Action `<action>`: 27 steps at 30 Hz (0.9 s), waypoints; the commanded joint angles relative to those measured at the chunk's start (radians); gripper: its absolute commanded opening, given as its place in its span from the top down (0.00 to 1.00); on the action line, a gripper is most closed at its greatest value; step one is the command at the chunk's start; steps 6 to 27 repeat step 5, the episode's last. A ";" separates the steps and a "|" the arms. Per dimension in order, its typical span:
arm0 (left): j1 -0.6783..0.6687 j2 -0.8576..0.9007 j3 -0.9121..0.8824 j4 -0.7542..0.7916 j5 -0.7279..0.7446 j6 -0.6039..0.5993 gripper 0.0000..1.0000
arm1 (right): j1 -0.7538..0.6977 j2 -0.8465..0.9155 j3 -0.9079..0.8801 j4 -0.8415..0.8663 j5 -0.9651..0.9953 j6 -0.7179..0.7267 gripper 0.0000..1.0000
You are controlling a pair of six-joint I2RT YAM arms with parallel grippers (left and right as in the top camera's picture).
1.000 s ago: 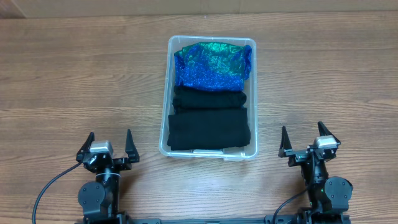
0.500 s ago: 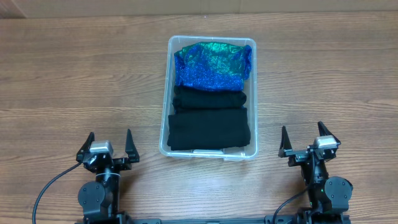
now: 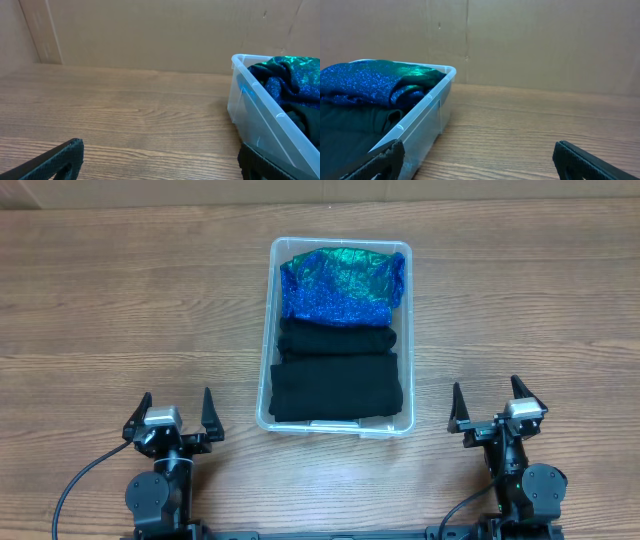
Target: Pack container
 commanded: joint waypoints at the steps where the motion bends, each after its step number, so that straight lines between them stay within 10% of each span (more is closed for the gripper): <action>1: -0.002 -0.011 -0.003 0.000 0.017 -0.007 0.00 | 0.006 -0.006 -0.010 0.005 0.010 0.000 0.00; 27: -0.002 -0.011 -0.003 0.000 0.017 -0.007 0.00 | 0.006 -0.006 -0.010 0.005 0.010 0.000 0.00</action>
